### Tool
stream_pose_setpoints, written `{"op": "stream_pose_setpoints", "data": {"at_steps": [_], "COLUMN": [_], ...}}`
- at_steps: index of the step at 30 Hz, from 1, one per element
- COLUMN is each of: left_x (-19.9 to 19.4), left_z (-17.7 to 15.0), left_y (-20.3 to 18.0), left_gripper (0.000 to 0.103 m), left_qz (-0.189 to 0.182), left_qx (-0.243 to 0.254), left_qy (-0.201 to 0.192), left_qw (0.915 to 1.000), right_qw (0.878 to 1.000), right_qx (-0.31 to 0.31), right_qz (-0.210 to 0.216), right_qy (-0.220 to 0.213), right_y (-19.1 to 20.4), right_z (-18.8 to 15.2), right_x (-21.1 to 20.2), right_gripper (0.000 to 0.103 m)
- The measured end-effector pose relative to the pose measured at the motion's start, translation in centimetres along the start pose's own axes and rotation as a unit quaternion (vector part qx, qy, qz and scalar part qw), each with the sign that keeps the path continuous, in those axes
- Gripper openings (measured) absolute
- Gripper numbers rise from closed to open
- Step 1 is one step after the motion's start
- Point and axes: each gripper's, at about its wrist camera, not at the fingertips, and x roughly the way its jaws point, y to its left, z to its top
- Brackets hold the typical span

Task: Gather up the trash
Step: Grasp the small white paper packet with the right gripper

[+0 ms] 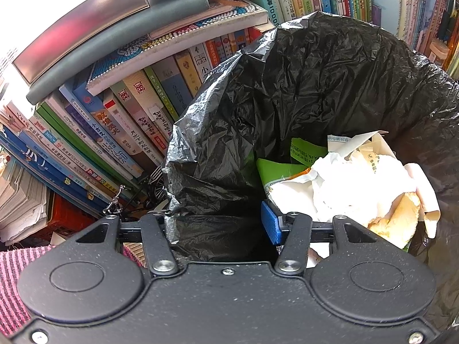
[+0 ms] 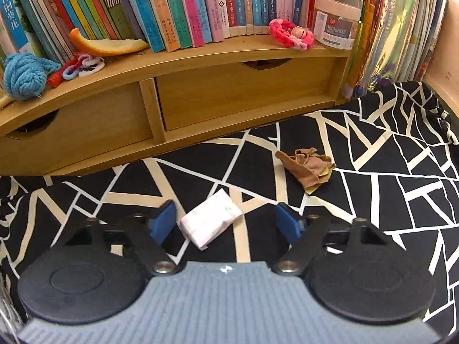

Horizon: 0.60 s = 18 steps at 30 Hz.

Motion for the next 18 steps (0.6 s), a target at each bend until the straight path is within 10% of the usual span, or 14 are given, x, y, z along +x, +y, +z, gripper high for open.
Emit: {"op": "stream_pose_setpoints", "data": {"at_steps": [3, 18], "left_x": [0.0, -0.2], "left_z": [0.0, -0.2], "left_y": [0.0, 0.0], "left_gripper": [0.051, 0.051], "left_qz": [0.000, 0.001], "left_qx": [0.000, 0.003], "left_qy": [0.000, -0.005], "left_qw": [1.0000, 1.0000], "right_qw": [1.000, 0.999], "right_qx": [-0.005, -0.001], "right_qz": [0.005, 0.033], "right_qy": [0.005, -0.021], "right_y": [0.3, 0.1], "right_z": [0.1, 2.0], "right_x": [-0.4, -6.6], "right_gripper": [0.048, 0.048]}}
